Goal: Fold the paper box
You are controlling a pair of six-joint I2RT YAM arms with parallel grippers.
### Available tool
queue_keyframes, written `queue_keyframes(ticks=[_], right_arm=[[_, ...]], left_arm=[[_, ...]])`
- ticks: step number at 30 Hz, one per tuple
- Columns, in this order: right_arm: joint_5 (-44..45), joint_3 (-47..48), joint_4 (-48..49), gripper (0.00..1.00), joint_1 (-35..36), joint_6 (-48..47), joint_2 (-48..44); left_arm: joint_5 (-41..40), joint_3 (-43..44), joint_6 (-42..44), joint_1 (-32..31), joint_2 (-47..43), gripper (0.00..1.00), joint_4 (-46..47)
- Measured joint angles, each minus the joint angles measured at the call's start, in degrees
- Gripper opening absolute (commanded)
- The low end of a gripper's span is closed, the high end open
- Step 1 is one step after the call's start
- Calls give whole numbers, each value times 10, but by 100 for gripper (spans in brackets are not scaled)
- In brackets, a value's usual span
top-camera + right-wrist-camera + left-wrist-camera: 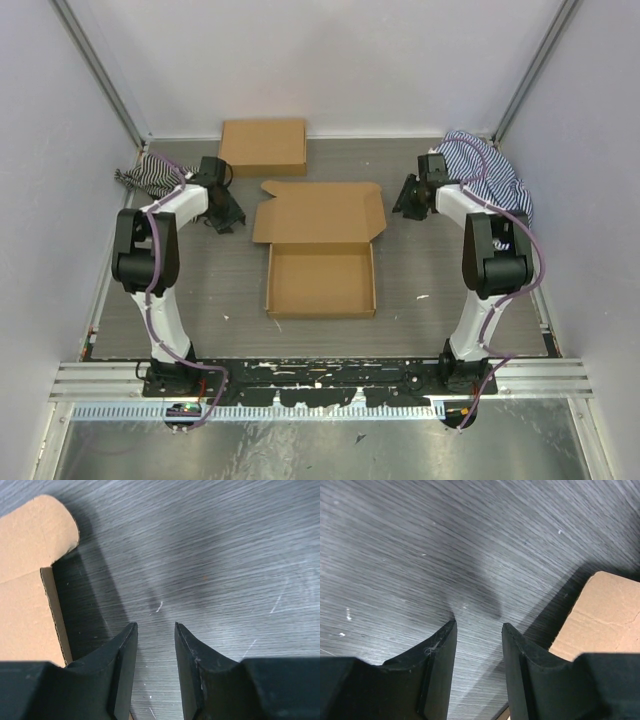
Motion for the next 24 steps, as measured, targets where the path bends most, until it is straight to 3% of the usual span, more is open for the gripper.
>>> queue_keyframes(ticks=[15, 24], right_arm=[[-29, 0, 0, 40, 30, -16, 21], [-29, 0, 0, 40, 36, -23, 21]], left_arm=[[31, 23, -5, -40, 21, 45, 26], [46, -14, -27, -40, -46, 46, 25]])
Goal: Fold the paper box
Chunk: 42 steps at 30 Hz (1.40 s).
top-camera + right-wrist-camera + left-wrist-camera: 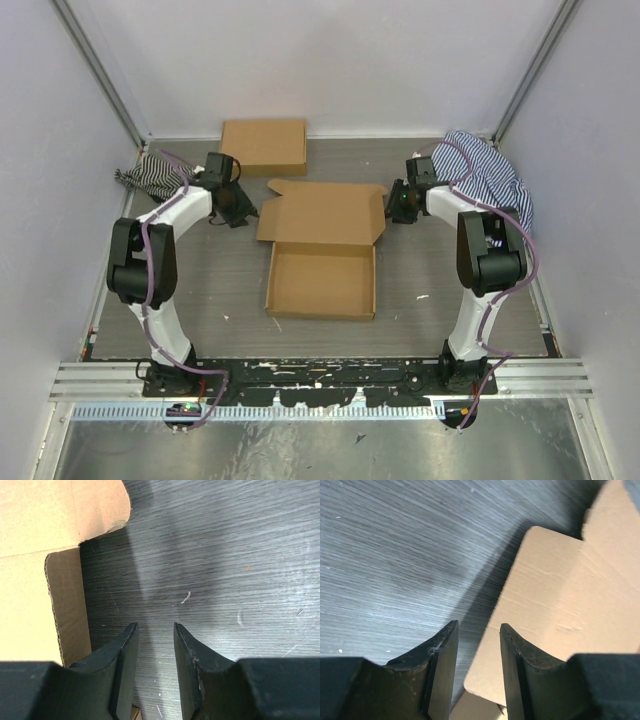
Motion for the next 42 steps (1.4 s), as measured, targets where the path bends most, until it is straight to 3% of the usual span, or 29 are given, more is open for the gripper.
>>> queue_keyframes(ticks=[8, 20, 31, 42], right_arm=[[1, 3, -1, 40, 11, -6, 0], [11, 10, -12, 39, 13, -12, 0], [10, 10, -13, 40, 23, -19, 0], [11, 19, -17, 39, 27, -22, 0]], left_arm=[[42, -4, -21, -9, -22, 45, 29], [-20, -36, 27, 20, -43, 44, -25], [36, -58, 40, -3, -4, 43, 1], [48, -71, 30, -2, -24, 44, 24]])
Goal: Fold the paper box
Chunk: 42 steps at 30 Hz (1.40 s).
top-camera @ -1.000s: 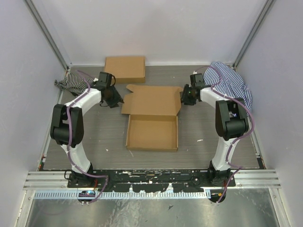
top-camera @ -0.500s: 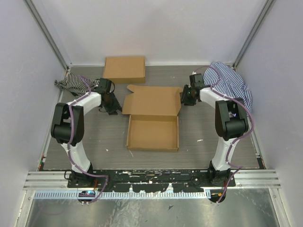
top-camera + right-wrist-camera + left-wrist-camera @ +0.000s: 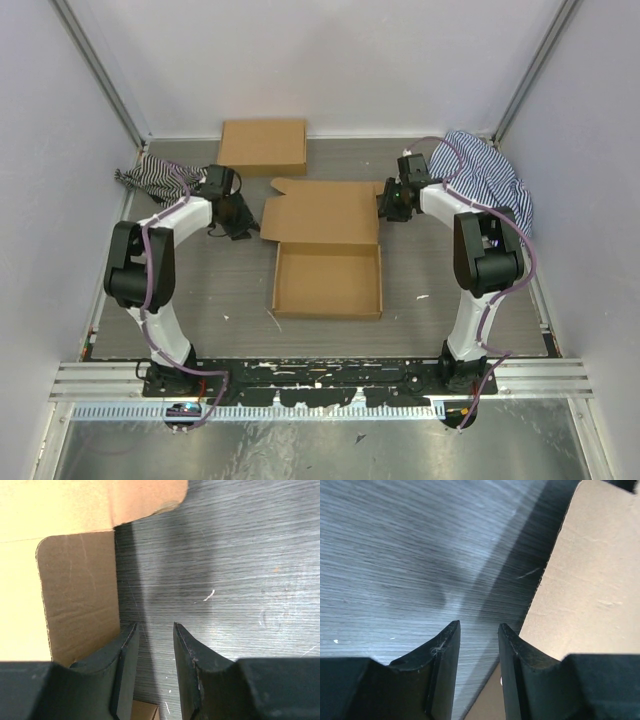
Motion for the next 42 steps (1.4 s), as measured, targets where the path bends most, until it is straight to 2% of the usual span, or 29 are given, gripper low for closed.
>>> queue_keyframes(ticks=[8, 25, 42], right_arm=[[2, 4, -3, 40, 8, -6, 0], [22, 17, -9, 39, 39, -15, 4], [66, 35, -23, 39, 63, -28, 16]], left_arm=[[11, 8, -17, -15, -36, 44, 16], [-12, 111, -2, -105, -7, 44, -9], [-42, 146, 26, -111, 38, 42, -38]])
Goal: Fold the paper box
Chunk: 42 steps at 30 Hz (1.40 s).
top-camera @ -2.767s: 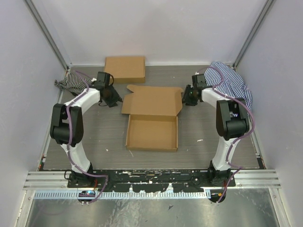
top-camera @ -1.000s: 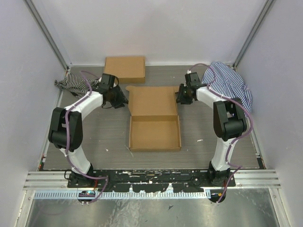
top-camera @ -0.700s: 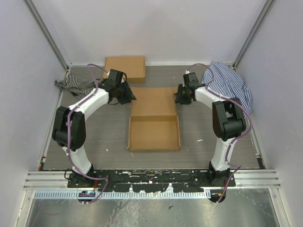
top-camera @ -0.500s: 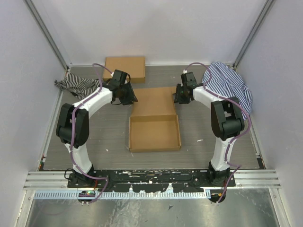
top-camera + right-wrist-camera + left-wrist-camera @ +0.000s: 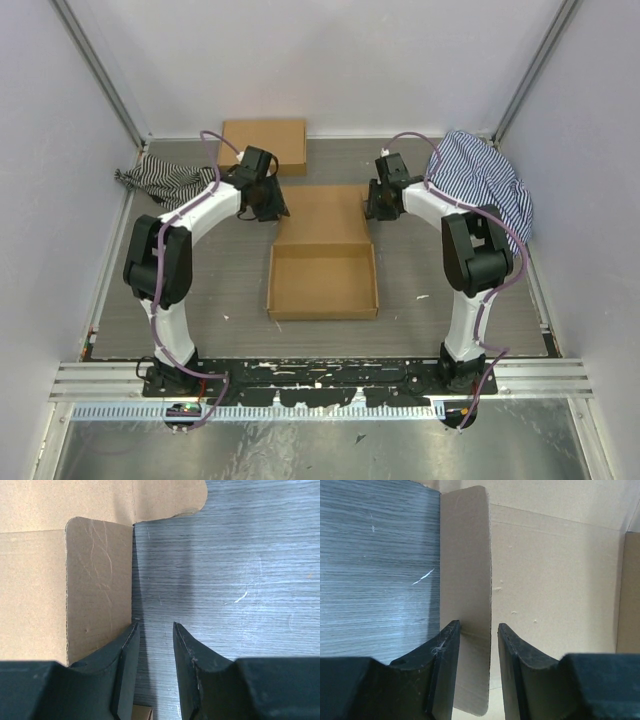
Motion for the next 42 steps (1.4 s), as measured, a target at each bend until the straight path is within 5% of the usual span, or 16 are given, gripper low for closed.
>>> queue_keyframes(ticks=[11, 31, 42], right_arm=[[56, 10, -24, 39, 25, -10, 0], [297, 61, -97, 39, 131, -32, 37], [322, 62, -106, 39, 162, -18, 48]], left_arm=[[-11, 10, 9, -14, 2, 42, -21], [-70, 65, 56, -57, 42, 41, -82], [-81, 64, 60, -88, 55, 41, -110]])
